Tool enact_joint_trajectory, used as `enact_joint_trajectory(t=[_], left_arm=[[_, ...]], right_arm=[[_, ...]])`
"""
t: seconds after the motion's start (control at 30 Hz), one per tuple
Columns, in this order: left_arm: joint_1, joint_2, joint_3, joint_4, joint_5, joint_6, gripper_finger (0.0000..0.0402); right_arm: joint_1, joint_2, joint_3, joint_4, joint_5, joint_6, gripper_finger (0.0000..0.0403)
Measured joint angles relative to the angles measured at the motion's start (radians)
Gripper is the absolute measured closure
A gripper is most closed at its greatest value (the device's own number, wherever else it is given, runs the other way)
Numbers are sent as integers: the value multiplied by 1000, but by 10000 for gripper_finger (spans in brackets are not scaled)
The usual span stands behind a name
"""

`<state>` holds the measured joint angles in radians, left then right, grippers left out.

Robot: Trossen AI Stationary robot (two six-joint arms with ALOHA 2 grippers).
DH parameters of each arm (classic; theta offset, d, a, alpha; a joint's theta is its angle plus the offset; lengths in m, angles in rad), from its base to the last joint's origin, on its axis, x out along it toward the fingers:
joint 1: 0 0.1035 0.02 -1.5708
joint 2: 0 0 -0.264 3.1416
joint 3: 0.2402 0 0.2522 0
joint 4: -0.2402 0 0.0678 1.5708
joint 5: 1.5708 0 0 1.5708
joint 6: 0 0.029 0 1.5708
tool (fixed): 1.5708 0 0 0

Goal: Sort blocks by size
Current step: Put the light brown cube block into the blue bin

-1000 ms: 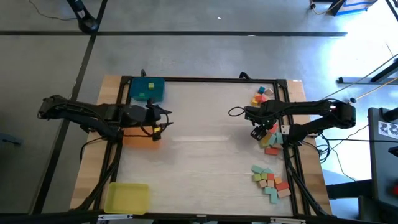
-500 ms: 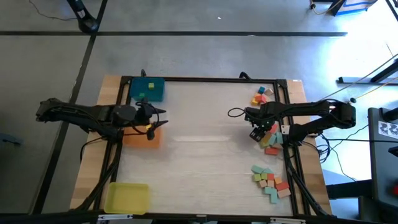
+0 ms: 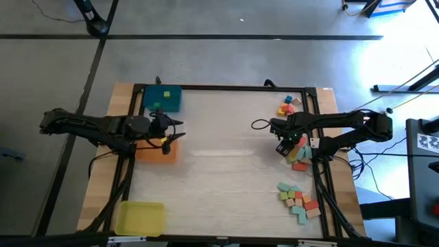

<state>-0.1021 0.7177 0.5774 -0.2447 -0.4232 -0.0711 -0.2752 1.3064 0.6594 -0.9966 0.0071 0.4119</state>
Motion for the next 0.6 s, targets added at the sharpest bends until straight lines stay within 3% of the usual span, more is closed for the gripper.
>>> enact_joint_trajectory(t=[0.33, 0.6], left_arm=[[0, 0, 0, 0, 0, -1, 196], [0, 0, 0, 0, 0, -7, 196]], right_arm=[[0, 1, 205, 52, 11, -106, 274], [0, 0, 292, 429, 19, -212, 268]])
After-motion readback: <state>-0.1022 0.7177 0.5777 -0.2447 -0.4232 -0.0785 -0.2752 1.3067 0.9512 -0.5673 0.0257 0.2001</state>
